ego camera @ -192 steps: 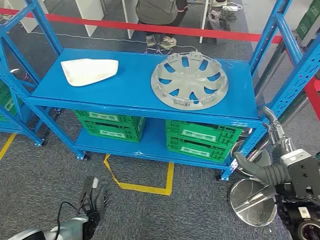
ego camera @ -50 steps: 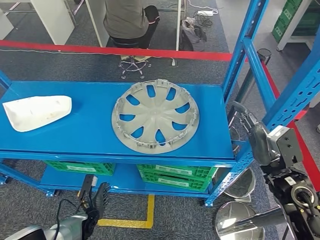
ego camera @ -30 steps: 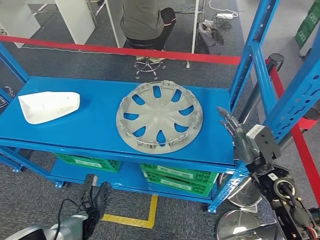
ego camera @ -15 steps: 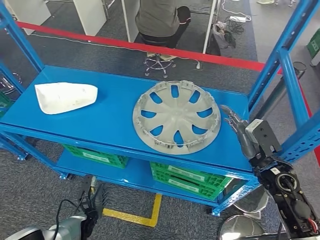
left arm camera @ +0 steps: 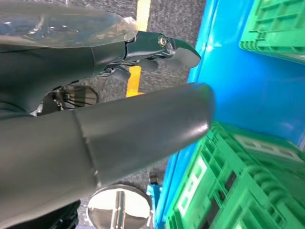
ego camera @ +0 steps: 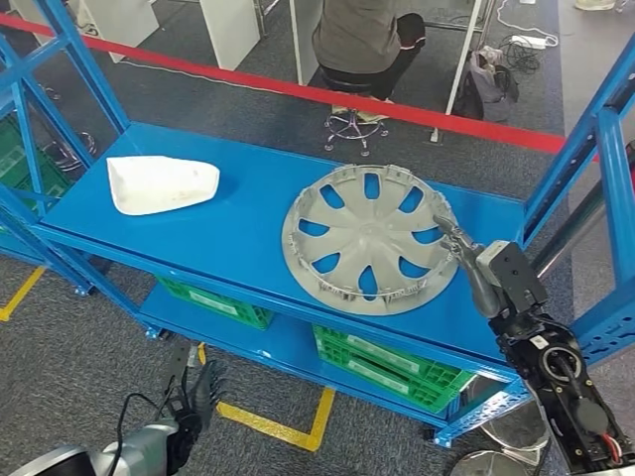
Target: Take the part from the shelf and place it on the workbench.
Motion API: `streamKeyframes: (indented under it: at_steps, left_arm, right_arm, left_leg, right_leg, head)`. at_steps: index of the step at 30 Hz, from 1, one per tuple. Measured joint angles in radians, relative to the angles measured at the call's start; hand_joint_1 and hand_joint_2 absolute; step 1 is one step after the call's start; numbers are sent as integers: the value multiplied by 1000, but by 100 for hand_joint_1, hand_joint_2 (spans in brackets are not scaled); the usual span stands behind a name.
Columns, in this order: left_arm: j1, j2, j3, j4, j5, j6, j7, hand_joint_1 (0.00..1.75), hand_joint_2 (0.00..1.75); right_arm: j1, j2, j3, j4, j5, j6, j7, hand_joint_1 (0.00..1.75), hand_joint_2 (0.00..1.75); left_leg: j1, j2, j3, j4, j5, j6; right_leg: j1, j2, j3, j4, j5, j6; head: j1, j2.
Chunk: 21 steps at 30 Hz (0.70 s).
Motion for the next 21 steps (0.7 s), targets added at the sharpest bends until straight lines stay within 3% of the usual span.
streamKeyframes:
  at_steps: [2, 3, 4, 5, 6, 8, 10, 11, 14, 16, 18, 19, 20, 21]
  left_arm:
    - [-2, 0, 0, 0, 0, 0, 0, 0, 0]
    - [-1, 0, 0, 0, 0, 0, 0, 0, 0]
    - [2, 0, 0, 0, 0, 0, 0, 0, 0]
    - [4, 0, 0, 0, 0, 0, 0, 0, 0]
    - [6, 0, 0, 0, 0, 0, 0, 0, 0]
    - [6, 2, 0, 0, 1, 0, 0, 0, 0]
    - [2, 2, 0, 0, 4, -1, 0, 0, 0]
    - [1, 2, 0, 0, 5, -1, -1, 0, 0]
    - [1, 4, 0, 0, 7, -2, -2, 0, 0]
    - [2, 5, 0, 0, 9, -2, -4, 0, 0]
    - [3, 6, 0, 0, 11, -2, -5, 0, 0]
    - [4, 6, 0, 0, 11, -2, -6, 0, 0]
    - [6, 6, 0, 0, 12, -2, -7, 0, 0]
    - [7, 6, 0, 0, 12, -2, -7, 0, 0]
  right_arm:
    - [1, 2, 0, 4, 8, 0, 5, 0, 0]
    - [1, 2, 0, 7, 12, 1, 8, 0, 0]
    - [1, 2, 0, 10, 16, 3, 10, 0, 0]
    - [1, 2, 0, 13, 21, 5, 13, 0, 0]
    - [0, 2, -1, 16, 25, 7, 16, 0, 0]
    - [-5, 2, -1, 22, 34, 15, 21, 0, 0]
    - [-15, 2, -1, 26, 44, 24, 24, 0, 0]
    - [-20, 2, -1, 28, 47, 27, 25, 0, 0]
    - [-25, 2, 1, 34, 56, 33, 30, 0, 0]
    - [-27, 2, 3, 37, 59, 35, 33, 0, 0]
    - [-28, 2, 6, 41, 62, 38, 37, 0, 0]
    - [-27, 2, 8, 43, 64, 40, 39, 0, 0]
    - [-25, 2, 10, 46, 64, 40, 41, 0, 0]
    - [-24, 1, 11, 48, 65, 40, 43, 0, 0]
  left_leg:
    - [-4, 34, -65, 123, -55, -2]
    - [-4, 38, -104, 193, -81, -3]
    - [-4, 40, -131, 240, -94, -4]
    - [-4, 42, -137, 249, -89, -4]
    - [-4, 45, -121, 216, -67, -4]
    - [-3, 70, -39, 73, -10, -2]
    - [-7, 93, 19, -29, 20, 6]
    - [-10, 96, 27, -47, 23, 12]
    - [-10, 73, 29, -55, 33, 31]
    - [-6, 61, 34, -61, 38, 41]
    - [-7, 48, 34, -61, 37, 45]
    - [-8, 40, 35, -61, 37, 46]
    - [-8, 31, 36, -60, 35, 46]
    - [-7, 22, 38, -60, 34, 45]
  right_leg:
    - [2, -18, 2, -5, 1, -10]
    - [4, -28, 1, -6, 1, -13]
    - [5, -36, -1, -6, 1, -14]
    - [6, -44, -2, -6, 1, -15]
    - [6, -52, -3, -6, 2, -15]
    - [8, -62, -3, -4, 3, -11]
    - [12, -70, -2, -2, 2, -1]
    - [14, -75, -1, -3, 1, 4]
    - [11, -82, -2, 3, -8, 23]
    - [7, -57, -37, 80, -54, 31]
    - [6, -34, -105, 230, -120, 35]
    - [6, -31, -133, 287, -136, 36]
    - [6, -30, -147, 309, -132, 36]
    - [5, -29, -138, 284, -105, 35]
  head:
    - [-9, 0]
    - [-11, 0]
    - [-13, 0]
    - [-14, 0]
    - [-15, 0]
    - [-17, 0]
    - [-18, 0]
    - [-17, 0]
    - [-8, 0]
    - [-1, 0]
    - [5, 0]
    - [6, 0]
    - [6, 0]
    - [7, 0]
